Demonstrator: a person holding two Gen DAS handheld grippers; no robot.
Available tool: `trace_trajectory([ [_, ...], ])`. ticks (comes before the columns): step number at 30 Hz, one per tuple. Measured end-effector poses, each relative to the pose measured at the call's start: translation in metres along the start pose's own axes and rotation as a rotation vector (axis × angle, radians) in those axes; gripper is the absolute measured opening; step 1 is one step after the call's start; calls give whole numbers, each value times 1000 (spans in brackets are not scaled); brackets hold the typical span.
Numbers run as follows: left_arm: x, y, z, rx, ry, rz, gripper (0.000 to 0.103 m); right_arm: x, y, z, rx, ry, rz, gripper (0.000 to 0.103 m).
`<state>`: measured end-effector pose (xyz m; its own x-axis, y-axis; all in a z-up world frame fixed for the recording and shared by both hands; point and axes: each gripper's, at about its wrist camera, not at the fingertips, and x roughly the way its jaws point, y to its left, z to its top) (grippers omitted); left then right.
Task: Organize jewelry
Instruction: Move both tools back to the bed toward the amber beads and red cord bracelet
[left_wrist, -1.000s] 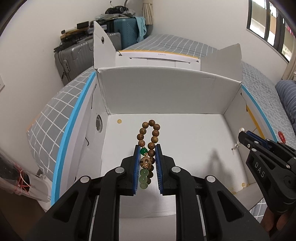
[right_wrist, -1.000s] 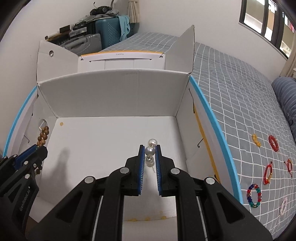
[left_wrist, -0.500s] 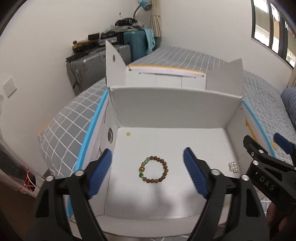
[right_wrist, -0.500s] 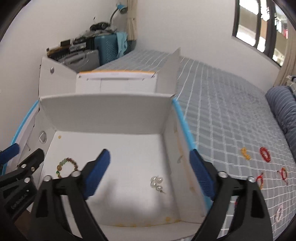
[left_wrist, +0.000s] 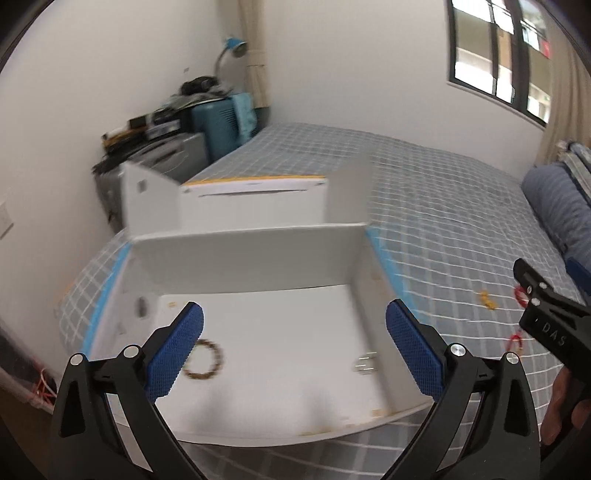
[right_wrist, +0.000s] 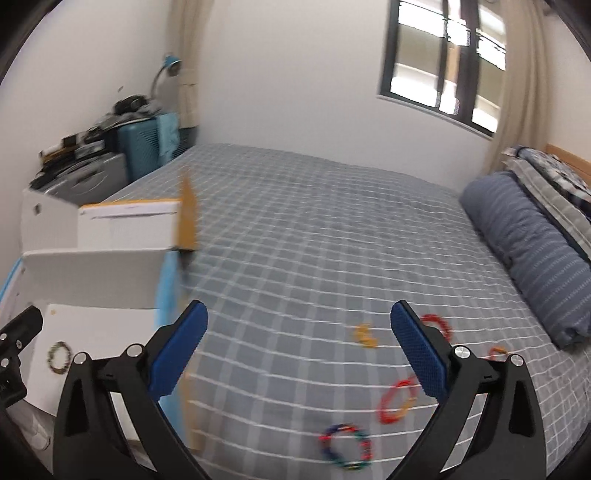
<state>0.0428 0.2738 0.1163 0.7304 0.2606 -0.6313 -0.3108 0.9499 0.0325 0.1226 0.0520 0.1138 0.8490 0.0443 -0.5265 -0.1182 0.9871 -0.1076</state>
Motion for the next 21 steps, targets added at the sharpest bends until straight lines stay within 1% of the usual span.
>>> trace_trajectory([
  [2, 1, -25, 0, 14, 1, -27, 97, 3, -28, -2, -2, -4, -30, 95],
  [5, 8, -72, 1, 42, 16, -92, 97, 12, -82, -5, 18, 0, -83, 95],
  [6, 10, -84, 1, 48, 22, -118, 97, 15, -101, -7, 30, 9, -96, 95],
  [7, 14, -102, -1, 58, 32, -161, 97, 17, -115, -10, 41, 15, -107, 95],
  [9, 21, -131, -3, 77, 48, -189, 97, 27, -152, -18, 68, 42, -141, 95],
  [12, 41, -183, -7, 120, 69, -236, 97, 41, -195, -38, 98, 79, -183, 95],
  [15, 67, -227, -9, 141, 103, -263, 97, 59, -235, -56, 130, 126, -220, 95],
  [18, 91, -266, -13, 164, 149, -273, 97, 89, -284, -71, 204, 221, -209, 95],
  [21, 125, -299, -13, 183, 186, -274, 97, 107, -308, -84, 228, 275, -219, 95],
])
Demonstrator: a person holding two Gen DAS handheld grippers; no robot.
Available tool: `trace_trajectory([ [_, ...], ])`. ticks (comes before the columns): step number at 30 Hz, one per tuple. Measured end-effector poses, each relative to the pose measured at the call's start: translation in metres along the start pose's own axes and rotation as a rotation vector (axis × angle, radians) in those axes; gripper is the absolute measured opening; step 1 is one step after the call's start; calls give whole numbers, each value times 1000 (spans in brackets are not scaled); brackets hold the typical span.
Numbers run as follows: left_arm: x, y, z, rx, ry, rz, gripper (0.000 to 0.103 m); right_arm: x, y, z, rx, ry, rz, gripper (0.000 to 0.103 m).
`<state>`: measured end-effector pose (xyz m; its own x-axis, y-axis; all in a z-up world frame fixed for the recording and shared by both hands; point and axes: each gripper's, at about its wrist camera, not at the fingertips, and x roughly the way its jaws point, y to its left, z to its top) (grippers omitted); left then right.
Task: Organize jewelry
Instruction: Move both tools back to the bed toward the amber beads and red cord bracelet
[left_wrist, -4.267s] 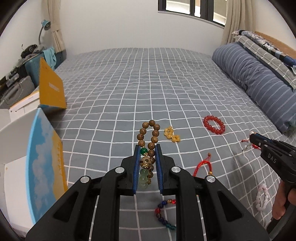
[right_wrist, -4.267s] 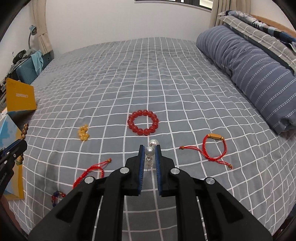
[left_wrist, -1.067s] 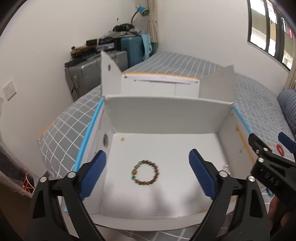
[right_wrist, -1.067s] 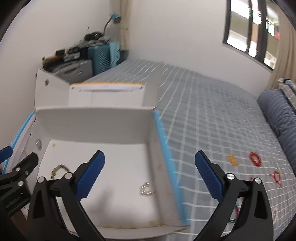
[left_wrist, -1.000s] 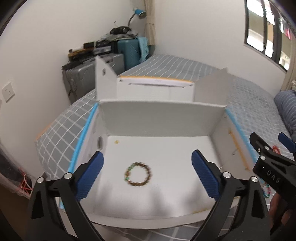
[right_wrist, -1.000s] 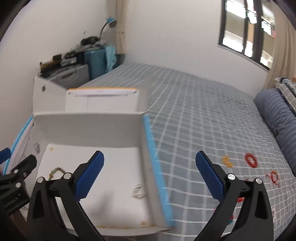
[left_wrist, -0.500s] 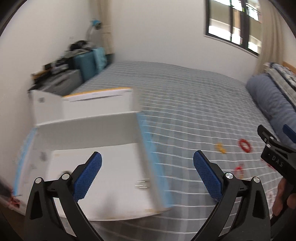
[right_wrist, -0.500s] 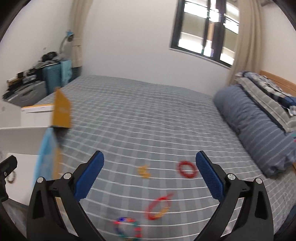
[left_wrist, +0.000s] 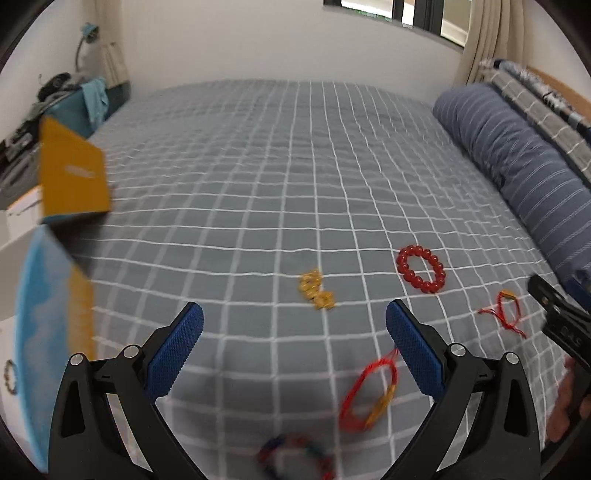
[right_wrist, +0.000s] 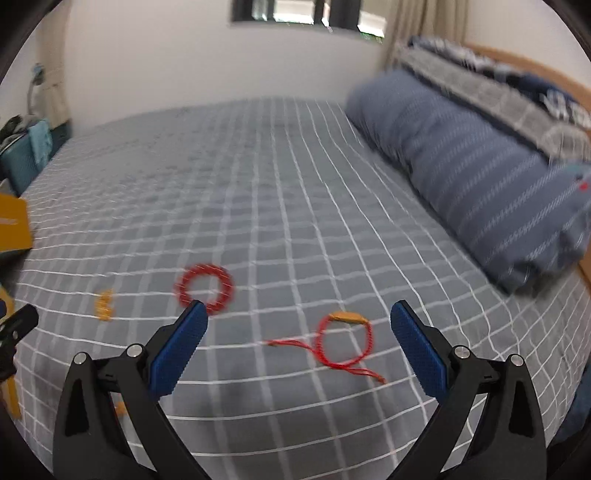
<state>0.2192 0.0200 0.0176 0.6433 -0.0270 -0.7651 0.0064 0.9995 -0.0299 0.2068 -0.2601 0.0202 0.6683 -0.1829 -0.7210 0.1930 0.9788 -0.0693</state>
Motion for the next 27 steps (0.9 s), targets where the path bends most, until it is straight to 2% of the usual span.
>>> trace_trajectory([
  [7, 75, -14, 19, 33, 89, 14, 97, 47, -26, -4, 36, 108, -4, 95],
  [15, 119, -19, 14, 53, 120, 5, 97, 70, -29, -11, 73, 178, 6, 95],
  [21, 129, -19, 8, 77, 138, 16, 96, 87, -36, -17, 96, 212, -2, 95],
  [24, 128, -17, 10, 75, 140, 18, 85, 92, -37, -19, 109, 234, 19, 90],
  [25, 127, -16, 10, 75, 139, 18, 83, 94, -37, -19, 106, 241, 24, 86],
  [27, 127, -17, 9, 84, 135, 18, 72, 97, -36, -20, 113, 254, 30, 79],
])
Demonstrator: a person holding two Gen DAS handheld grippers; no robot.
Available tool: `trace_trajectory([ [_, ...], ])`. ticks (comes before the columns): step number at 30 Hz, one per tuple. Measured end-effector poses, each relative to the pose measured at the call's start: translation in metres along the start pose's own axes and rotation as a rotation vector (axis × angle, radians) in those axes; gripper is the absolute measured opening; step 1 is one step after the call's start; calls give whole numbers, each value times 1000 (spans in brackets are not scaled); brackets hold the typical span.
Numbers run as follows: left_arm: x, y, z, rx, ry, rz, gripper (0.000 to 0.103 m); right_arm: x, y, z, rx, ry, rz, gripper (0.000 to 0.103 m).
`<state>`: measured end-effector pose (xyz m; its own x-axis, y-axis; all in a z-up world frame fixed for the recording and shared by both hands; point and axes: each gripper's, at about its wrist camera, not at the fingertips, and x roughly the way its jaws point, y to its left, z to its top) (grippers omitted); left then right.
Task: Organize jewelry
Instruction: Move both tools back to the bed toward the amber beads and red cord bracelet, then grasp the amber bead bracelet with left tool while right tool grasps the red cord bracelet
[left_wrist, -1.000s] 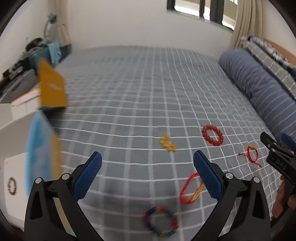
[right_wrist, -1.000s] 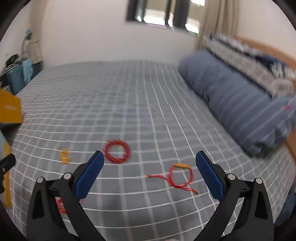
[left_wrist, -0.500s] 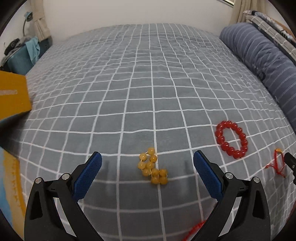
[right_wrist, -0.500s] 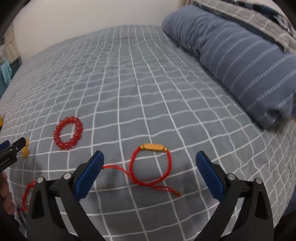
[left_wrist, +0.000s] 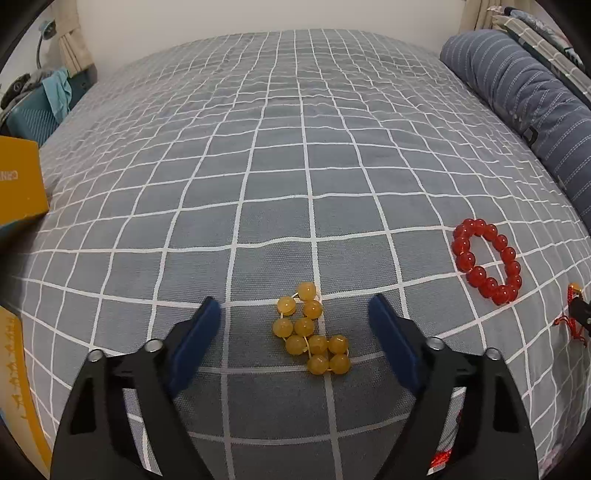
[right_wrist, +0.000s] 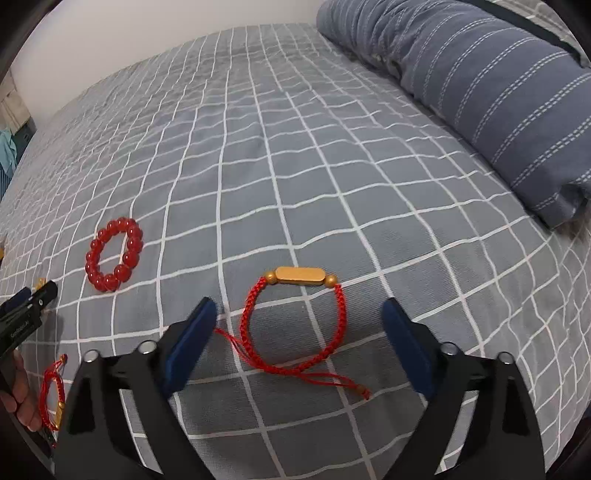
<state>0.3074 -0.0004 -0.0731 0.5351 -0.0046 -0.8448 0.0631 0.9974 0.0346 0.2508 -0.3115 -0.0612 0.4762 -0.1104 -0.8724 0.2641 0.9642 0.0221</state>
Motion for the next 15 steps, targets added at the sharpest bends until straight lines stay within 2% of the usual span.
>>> trace_trajectory([
  [2, -1, -3, -2, 17, -1, 3, 63, 4, 2, 0, 4, 18, 23, 67],
  [6, -5, -4, -2, 21, 2, -11, 35, 5, 6, 0, -10, 23, 22, 54],
  [7, -6, -5, -3, 22, 3, -12, 31, 5, 6, 0, -8, 23, 25, 50],
  [9, -8, -5, -4, 31, 3, 7, 17, 6, 5, 1, 0, 24, 29, 44],
  [11, -10, -2, -4, 17, 11, -10, 17, 5, 4, 2, 14, 23, 37, 35],
  [15, -14, 5, -5, -17, 12, -41, 17, 3, 2, 2, 33, 16, 43, 26],
])
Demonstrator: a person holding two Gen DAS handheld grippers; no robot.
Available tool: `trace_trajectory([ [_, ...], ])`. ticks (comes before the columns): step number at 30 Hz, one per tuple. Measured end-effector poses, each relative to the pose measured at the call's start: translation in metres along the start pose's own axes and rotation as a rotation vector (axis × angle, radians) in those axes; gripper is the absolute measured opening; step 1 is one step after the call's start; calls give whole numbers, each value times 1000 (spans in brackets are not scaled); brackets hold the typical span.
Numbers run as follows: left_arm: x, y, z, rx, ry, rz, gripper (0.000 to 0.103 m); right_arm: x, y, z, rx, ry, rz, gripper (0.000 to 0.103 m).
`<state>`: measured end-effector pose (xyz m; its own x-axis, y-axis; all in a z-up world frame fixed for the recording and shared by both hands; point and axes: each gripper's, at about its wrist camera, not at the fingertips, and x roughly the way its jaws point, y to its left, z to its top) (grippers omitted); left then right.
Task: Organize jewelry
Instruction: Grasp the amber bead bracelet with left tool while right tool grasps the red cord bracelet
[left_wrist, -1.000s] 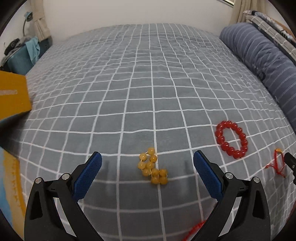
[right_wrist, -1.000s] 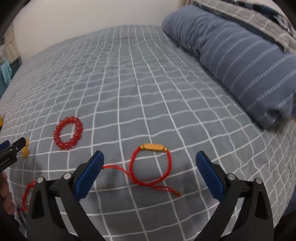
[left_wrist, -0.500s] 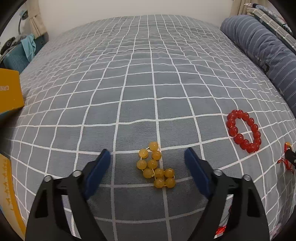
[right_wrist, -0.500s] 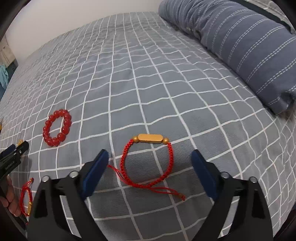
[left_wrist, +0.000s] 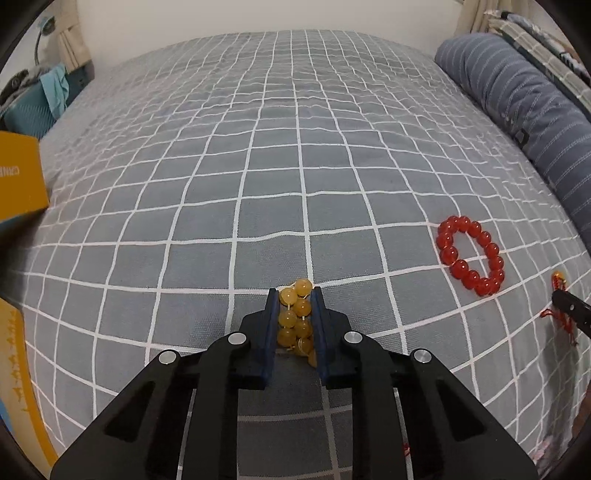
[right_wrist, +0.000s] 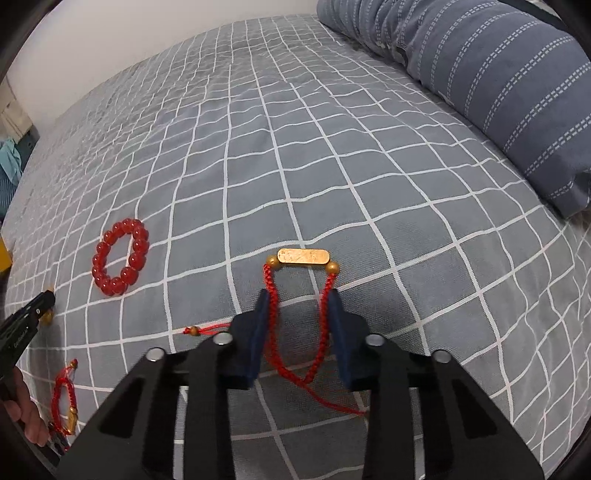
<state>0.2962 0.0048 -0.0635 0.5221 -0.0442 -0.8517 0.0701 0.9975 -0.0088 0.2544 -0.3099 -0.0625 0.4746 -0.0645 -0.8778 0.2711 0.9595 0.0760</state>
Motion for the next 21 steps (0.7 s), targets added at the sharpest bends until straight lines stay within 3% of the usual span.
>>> trace_trajectory([
  [4, -4, 2, 1, -12, -6, -11, 17, -5, 2, -1, 0, -18, -12, 20],
  [13, -18, -2, 3, -10, -32, -33, 16, -18, 6, 0, -6, -58, -21, 20],
  [15, -24, -3, 2, -9, -42, -35, 9, -22, 6, 1, 0, -63, -11, 20],
  [21, -32, -4, 2, -5, -51, -33, 9, -34, 8, 0, 2, -81, -2, 20],
])
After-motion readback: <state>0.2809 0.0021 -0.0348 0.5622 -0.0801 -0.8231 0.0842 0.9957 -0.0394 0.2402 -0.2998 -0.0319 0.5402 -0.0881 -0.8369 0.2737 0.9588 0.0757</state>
